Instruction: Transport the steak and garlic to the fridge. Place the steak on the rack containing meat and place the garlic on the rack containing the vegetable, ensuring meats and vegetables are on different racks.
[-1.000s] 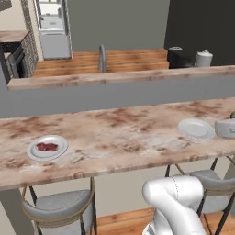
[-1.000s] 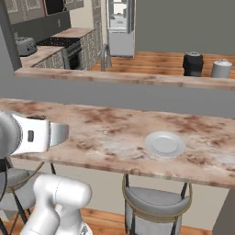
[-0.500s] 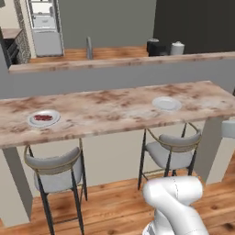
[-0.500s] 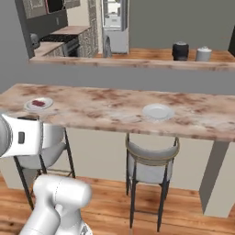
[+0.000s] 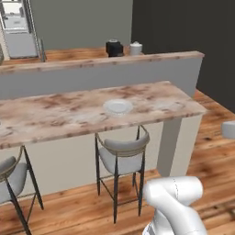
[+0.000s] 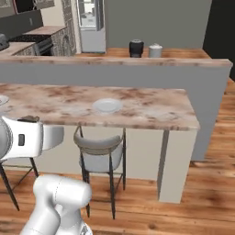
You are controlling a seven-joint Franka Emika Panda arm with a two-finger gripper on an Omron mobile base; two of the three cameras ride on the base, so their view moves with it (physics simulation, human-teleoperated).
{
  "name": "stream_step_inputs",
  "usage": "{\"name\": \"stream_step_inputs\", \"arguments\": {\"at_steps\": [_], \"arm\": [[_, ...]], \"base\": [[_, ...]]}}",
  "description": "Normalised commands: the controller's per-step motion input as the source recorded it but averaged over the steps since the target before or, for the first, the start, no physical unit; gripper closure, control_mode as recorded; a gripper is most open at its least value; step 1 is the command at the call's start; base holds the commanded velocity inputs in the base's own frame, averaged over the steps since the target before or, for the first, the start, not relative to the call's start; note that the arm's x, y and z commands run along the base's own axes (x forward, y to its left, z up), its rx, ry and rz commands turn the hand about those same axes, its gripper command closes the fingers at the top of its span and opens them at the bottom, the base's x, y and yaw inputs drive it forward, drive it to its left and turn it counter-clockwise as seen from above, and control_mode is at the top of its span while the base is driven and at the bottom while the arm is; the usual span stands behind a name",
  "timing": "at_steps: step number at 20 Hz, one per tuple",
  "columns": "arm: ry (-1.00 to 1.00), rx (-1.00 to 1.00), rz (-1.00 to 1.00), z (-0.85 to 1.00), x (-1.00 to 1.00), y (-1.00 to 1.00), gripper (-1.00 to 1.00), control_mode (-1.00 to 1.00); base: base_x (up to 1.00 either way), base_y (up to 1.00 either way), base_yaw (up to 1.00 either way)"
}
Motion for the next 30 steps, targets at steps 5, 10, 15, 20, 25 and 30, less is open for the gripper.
{"name": "stream_step_inputs", "arguments": {"at_steps": [5,10,15,20,25,30], "arm": [[0.0,0.0,0.0,0.0,0.0,0.0,1.0,1.0],[0.0,0.0,0.0,0.0,0.0,0.0,1.0,1.0],[0.0,0.0,0.0,0.0,0.0,0.0,1.0,1.0],[0.0,0.0,0.0,0.0,0.0,0.0,1.0,1.0],[0.0,0.0,0.0,0.0,0.0,0.0,1.0,1.0],[0.0,0.0,0.0,0.0,0.0,0.0,1.0,1.0]], "base": [[0.5,-1.0,-0.13],[0.71,-1.0,-0.05],[1.0,-1.0,0.0],[1.0,-1.0,0.0],[1.0,-1.0,0.0],[1.0,-1.0,0.0]]}}
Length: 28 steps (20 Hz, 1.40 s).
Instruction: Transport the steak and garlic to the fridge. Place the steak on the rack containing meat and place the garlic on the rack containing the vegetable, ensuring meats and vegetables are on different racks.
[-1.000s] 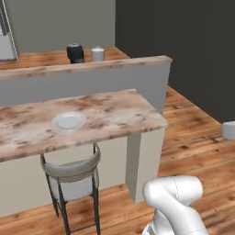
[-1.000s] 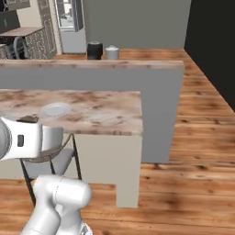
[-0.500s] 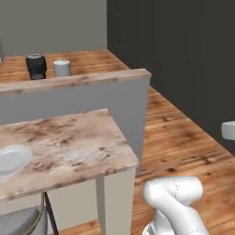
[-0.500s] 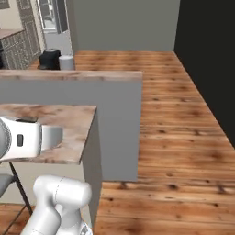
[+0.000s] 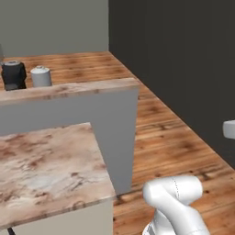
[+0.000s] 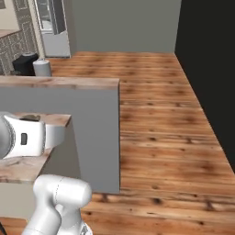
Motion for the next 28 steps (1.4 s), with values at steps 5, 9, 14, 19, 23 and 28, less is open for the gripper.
{"name": "stream_step_inputs", "arguments": {"at_steps": [5,9,14,19,23,28], "arm": [[0.0,0.0,0.0,0.0,0.0,0.0,1.0,1.0],[0.0,0.0,0.0,0.0,0.0,0.0,1.0,1.0],[0.0,0.0,0.0,0.0,0.0,0.0,1.0,1.0],[0.0,0.0,0.0,0.0,0.0,0.0,1.0,1.0],[0.0,0.0,0.0,0.0,0.0,0.0,1.0,1.0],[0.0,0.0,0.0,0.0,0.0,0.0,1.0,1.0]], "base": [[1.0,-1.0,0.06],[1.0,-1.0,0.08],[-0.29,-1.0,0.07],[-0.53,-1.0,0.09],[0.7,-1.0,0.12],[1.0,-1.0,0.16]]}}
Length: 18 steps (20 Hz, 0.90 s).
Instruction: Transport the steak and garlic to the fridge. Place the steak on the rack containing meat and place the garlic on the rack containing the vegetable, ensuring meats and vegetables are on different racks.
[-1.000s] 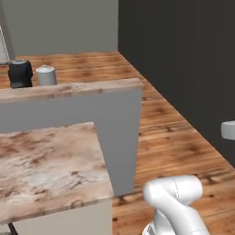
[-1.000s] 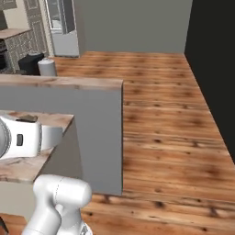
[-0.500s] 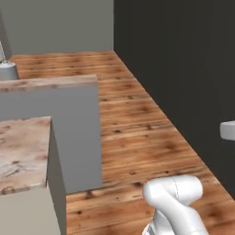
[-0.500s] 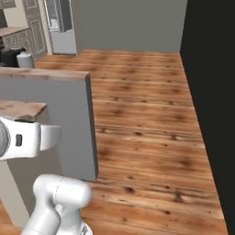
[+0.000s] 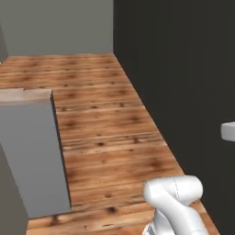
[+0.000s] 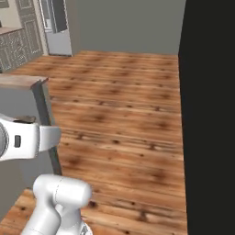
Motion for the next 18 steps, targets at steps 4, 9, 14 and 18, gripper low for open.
{"name": "stream_step_inputs", "arguments": {"at_steps": [4,9,14,18], "arm": [[0.0,0.0,0.0,0.0,0.0,0.0,1.0,1.0],[0.0,0.0,0.0,0.0,0.0,0.0,1.0,1.0],[0.0,0.0,0.0,0.0,0.0,0.0,1.0,1.0],[0.0,0.0,0.0,0.0,0.0,0.0,1.0,1.0]], "base": [[1.0,-1.0,0.19],[1.0,-0.65,0.18],[1.0,-0.05,0.13],[1.0,0.0,0.09]]}}
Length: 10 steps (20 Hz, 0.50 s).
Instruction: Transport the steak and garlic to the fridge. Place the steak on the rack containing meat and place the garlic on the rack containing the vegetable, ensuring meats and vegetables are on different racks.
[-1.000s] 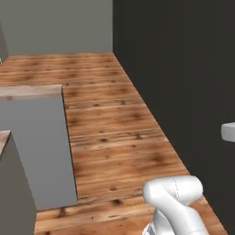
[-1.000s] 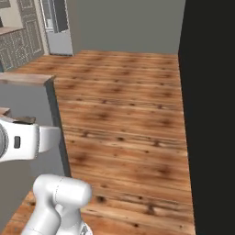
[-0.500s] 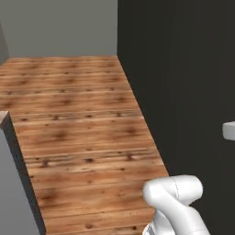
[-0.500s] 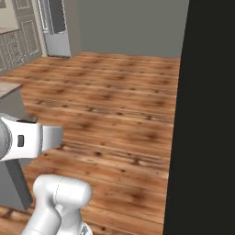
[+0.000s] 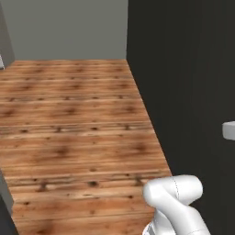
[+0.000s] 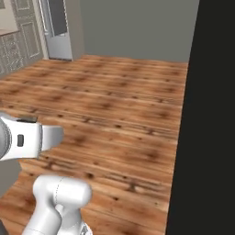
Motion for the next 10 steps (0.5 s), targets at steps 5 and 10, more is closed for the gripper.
{"name": "stream_step_inputs", "arguments": {"at_steps": [5,10], "arm": [[0.0,0.0,0.0,0.0,0.0,0.0,1.0,1.0],[0.0,0.0,0.0,0.0,0.0,0.0,1.0,1.0]], "base": [[1.0,0.05,0.05],[1.0,0.41,0.0]]}}
